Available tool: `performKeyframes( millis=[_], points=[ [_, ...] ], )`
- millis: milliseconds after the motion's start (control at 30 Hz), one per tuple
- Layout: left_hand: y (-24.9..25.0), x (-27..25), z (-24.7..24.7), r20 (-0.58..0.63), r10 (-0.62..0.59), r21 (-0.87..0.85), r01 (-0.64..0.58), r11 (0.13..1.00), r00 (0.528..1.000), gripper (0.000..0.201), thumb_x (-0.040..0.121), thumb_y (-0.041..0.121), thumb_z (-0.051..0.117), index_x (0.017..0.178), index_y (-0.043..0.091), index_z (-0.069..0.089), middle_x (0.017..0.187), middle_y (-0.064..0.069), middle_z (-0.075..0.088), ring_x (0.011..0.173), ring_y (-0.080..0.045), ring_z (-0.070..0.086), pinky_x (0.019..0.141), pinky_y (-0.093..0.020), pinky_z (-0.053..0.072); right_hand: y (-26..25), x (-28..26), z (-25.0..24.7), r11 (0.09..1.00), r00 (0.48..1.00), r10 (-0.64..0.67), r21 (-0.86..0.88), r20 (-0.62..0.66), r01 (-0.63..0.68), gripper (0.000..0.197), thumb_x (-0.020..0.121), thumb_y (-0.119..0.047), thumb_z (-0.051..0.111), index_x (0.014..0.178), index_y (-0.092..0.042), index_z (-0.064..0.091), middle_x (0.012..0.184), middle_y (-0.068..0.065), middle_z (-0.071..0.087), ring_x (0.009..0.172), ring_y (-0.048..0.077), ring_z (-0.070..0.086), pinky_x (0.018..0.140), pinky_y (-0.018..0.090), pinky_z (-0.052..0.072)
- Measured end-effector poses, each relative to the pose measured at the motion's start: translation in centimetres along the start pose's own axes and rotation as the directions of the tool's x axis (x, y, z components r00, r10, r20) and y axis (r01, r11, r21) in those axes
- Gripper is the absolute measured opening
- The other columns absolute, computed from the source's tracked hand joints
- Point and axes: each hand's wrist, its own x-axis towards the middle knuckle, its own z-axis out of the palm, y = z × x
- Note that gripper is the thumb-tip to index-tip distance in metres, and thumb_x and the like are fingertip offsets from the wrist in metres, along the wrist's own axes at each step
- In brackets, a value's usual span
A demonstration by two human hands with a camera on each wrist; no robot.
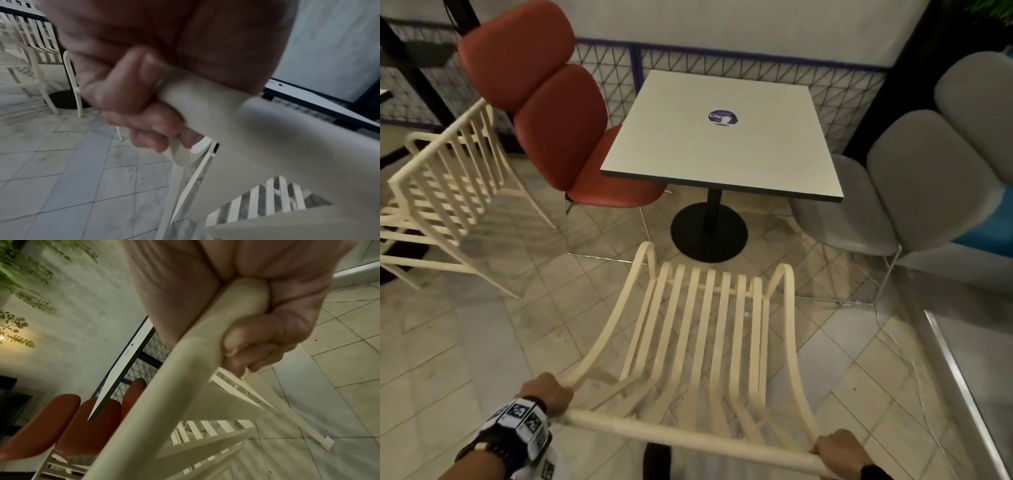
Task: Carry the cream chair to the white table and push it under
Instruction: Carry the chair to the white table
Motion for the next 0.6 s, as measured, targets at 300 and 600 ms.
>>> performKeyframes(
  millis=[300,600],
  points=[
    [8.0,4.1,-7.3,-0.03,0.044,-0.071,-0.046,0.996,0.999,0.025,0.087,0.026,0.056,0.091,0.001,0.059,0.09,-0.015,0.067,0.07,-0.028,0.065,0.053,-0.028,0.048,-8.8,3.0,-5.9,0.98,0.997,0.047,0.197,-0.059,-0.034,0.016,0.088,-0.002,0.053,0.096,0.011,0.055,0.079,0.024,0.059,0.056,0.031,0.057,0.038,0.022,0.039],
    [16.0,8.8,-13.1,0.006,0.064,-0.1,-0.063,0.993,0.998,0.035,0.089,0.025,0.054,0.108,-0.002,0.064,0.104,-0.017,0.068,0.095,-0.032,0.068,0.069,-0.029,0.05,-17.9,7.0,-11.0,0.985,0.99,0.008,0.174,-0.142,0.017,0.023,0.089,-0.005,0.053,0.102,0.014,0.055,0.069,0.022,0.058,0.048,0.027,0.055,0.041,0.025,0.039]
  ],
)
